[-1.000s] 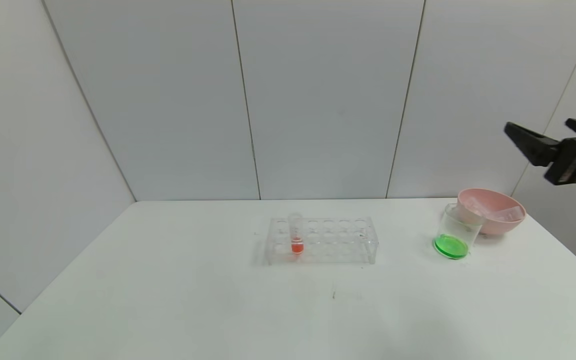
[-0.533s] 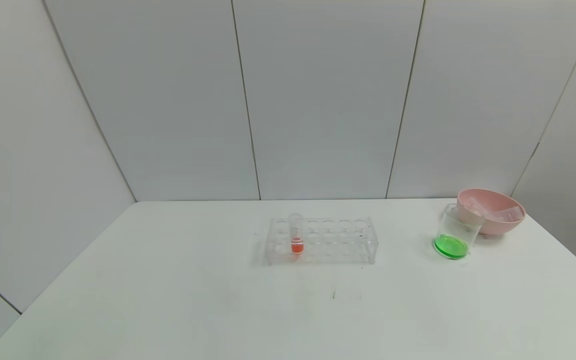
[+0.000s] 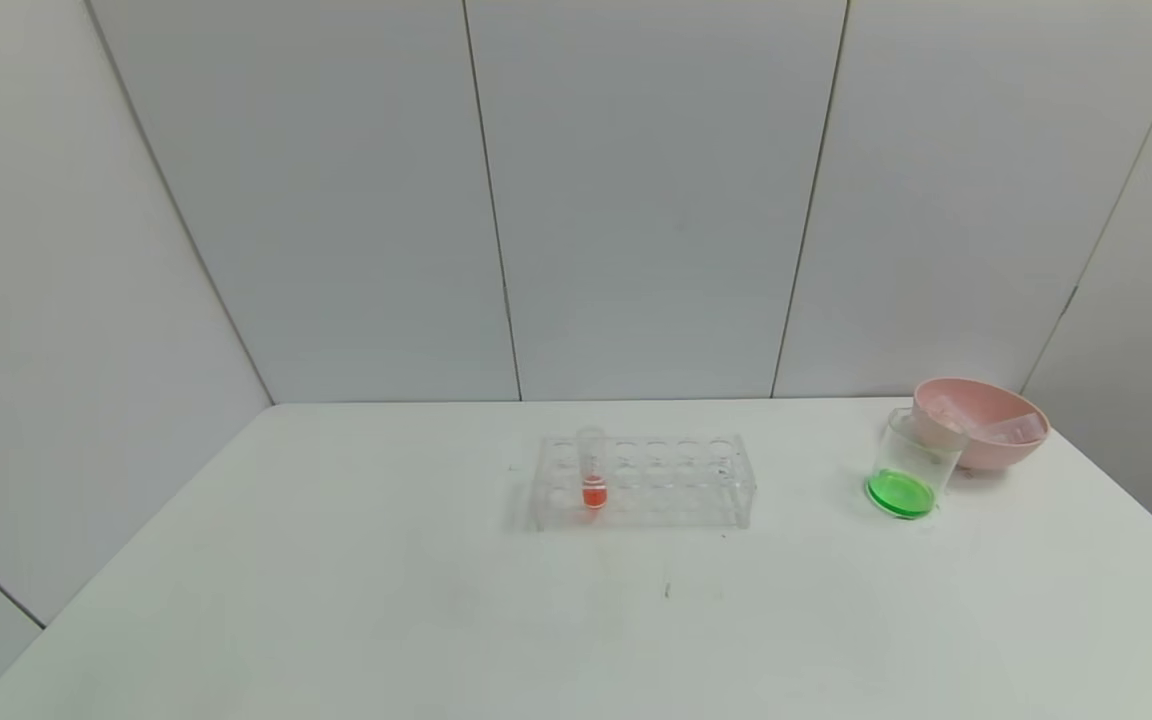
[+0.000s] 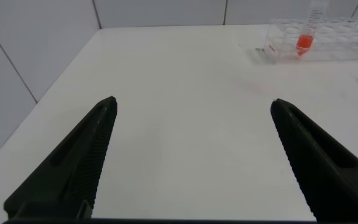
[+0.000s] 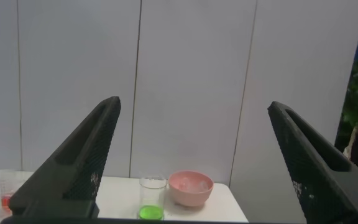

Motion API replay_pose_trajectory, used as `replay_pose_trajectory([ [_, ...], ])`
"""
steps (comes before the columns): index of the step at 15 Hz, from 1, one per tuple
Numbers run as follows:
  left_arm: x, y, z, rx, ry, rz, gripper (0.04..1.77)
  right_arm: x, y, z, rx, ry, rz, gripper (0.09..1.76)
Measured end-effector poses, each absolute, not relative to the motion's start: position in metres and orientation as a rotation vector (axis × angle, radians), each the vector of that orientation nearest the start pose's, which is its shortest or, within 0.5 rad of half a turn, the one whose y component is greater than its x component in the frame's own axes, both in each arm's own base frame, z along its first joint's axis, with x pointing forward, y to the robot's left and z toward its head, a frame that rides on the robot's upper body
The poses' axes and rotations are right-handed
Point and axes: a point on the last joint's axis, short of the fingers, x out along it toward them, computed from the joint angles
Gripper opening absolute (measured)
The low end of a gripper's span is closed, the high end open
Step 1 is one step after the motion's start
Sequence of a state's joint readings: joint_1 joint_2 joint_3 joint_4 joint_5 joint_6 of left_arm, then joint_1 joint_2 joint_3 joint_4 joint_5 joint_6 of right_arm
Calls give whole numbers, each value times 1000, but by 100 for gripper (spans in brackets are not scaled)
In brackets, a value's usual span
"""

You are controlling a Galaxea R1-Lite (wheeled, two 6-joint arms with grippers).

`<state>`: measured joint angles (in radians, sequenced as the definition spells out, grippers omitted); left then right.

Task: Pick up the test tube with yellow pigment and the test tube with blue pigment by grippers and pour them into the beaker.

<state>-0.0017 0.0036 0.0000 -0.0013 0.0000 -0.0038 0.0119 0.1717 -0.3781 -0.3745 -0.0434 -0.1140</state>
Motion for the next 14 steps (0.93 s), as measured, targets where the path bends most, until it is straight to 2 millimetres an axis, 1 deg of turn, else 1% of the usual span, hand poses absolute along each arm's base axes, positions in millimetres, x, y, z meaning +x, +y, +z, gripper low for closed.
replay_pose_trajectory([
  [2,-23,0,76,-4,2,-2,176,-61,-1,194,-109,-600,-42,170],
  [3,-23,0,76,-4,2,-1,176,-59,0,182,-111,-600,-35,170],
  [5,-23,0,76,-4,2,-2,176,-47,0,154,-111,-544,-26,170],
  [6,-23,0,76,-4,2,-2,176,-39,0,137,-110,-471,-18,170],
  [8,-23,0,76,-4,2,-2,176,-26,0,98,-86,-186,-2,170],
  [10,-23,0,76,-4,2,-2,176,-24,0,74,-40,34,6,171],
  [11,-23,0,76,-4,2,-2,176,-24,0,73,-17,50,4,171],
  [12,-23,0,76,-4,2,-2,176,-24,0,77,-6,17,3,171],
  [14,-23,0,76,-4,2,-2,176,-24,0,77,-2,9,3,171],
])
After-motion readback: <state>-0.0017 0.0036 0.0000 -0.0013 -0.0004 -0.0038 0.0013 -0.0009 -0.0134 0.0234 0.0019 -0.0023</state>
